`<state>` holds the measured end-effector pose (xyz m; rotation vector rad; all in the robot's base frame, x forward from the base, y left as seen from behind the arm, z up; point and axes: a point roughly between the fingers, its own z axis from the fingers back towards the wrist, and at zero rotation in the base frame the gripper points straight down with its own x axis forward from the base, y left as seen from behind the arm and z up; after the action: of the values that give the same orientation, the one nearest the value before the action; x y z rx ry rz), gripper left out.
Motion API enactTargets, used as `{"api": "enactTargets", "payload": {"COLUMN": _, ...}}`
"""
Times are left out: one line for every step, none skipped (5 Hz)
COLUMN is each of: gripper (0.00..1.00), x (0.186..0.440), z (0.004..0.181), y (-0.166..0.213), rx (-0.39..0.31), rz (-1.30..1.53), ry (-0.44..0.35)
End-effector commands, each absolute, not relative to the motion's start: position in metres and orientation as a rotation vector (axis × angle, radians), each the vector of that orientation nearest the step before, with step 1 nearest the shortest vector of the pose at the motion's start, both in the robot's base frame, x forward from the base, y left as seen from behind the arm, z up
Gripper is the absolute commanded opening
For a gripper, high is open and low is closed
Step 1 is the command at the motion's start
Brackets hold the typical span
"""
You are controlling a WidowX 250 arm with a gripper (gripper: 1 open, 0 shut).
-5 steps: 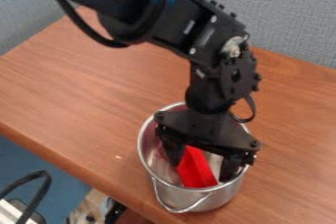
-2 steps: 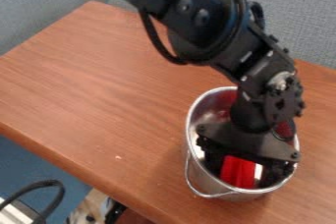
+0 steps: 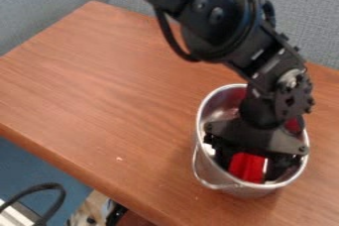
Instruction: Move the red object from the metal pot to the table
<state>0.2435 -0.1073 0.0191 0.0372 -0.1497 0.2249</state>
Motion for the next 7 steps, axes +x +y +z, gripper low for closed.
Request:
{"api": "enactTargets", "payload": {"gripper": 1.0, "x": 0.23, "z": 0.012, "y": -0.1, "rx": 0.085, "rz": 0.248, "ry": -0.092}}
{"api": "enactTargets", "payload": {"gripper": 0.0, "x": 0.226, "z": 0.016, "y": -0.095, "rx": 0.09, "rz": 0.28, "ry": -0.089}}
{"api": "enactTargets", "payload": {"gripper": 0.0, "x": 0.217, "z": 0.019, "y": -0.086, "rx": 0.092, "rz": 0.303, "ry": -0.084}}
{"api": "enactTargets", "payload": {"gripper": 1.0, "x": 0.208, "z": 0.022, "y": -0.076, "rx": 0.099, "rz": 0.329, "ry": -0.069}}
{"api": "enactTargets", "payload": {"gripper": 0.0, "x": 0.215, "z": 0.024, "y": -0.075, "rx": 0.099, "rz": 0.324, "ry": -0.067}}
{"api": "enactTargets", "payload": {"gripper": 0.0, "x": 0.211, "z": 0.031, "y": -0.08, "rx": 0.101, "rz": 0.381, "ry": -0.064}}
{"api": "enactTargets", "payload": {"gripper": 0.0, "x": 0.207, "z": 0.036, "y": -0.086, "rx": 0.103, "rz": 0.438, "ry": -0.061}}
